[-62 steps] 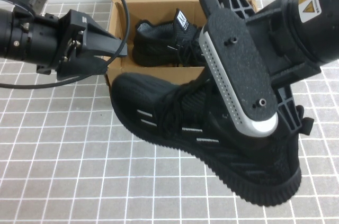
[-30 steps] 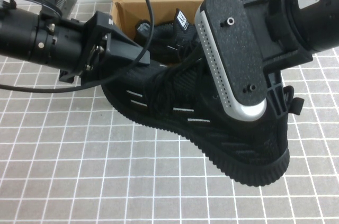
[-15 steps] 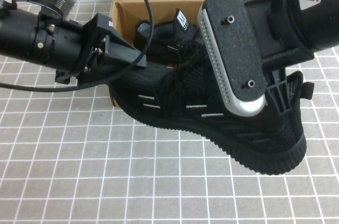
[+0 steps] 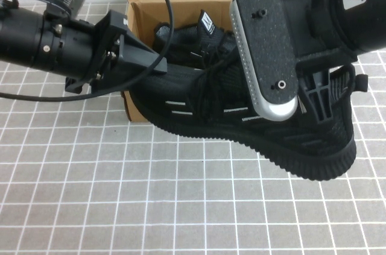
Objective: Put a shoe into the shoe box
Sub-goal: Place the shoe in the shoe box
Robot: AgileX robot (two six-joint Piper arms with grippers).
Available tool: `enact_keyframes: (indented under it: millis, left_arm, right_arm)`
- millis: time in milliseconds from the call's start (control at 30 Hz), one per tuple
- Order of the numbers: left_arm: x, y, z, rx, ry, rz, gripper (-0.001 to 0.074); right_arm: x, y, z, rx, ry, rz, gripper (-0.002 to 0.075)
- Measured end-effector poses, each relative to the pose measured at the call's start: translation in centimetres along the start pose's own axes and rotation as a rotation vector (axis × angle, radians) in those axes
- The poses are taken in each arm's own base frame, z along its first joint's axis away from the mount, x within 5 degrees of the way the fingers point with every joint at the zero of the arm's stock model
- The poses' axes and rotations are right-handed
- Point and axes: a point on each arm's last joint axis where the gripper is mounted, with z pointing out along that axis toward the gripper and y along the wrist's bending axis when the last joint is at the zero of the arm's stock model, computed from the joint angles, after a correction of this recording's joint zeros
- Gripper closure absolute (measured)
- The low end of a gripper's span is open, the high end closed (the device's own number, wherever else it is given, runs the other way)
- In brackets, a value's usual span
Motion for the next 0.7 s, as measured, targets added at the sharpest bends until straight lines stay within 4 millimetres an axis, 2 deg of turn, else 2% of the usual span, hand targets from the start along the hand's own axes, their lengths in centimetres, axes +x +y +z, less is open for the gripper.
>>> enact_keyframes:
  millis: [133,267,467,700]
  left_arm:
    - [-0.1,0.0,0.0,0.001,-0.010,0.000,0.0418]
    - [-0.2,0.2,0.0,-0.021,-0.017,0.006,0.0467]
    - [-0.2,0.3,0.0,-0.026,-0.019,0.027,0.0626]
    - [-0.2,0.3,0.0,-0.027,-0.018,0.080,0.0627]
  right_arm:
    - [0.1,-0.2,0.6,0.005,0.005,0.017,0.0732]
    - [0.2,-0.3,1.3,0.007,0.010,0.022,0.0732]
    - [0.3,-0.4,1.5,0.014,0.022,0.018,0.0732]
    - [0.3,-0.5,1.5,0.021,0.021,0.042,0.0732]
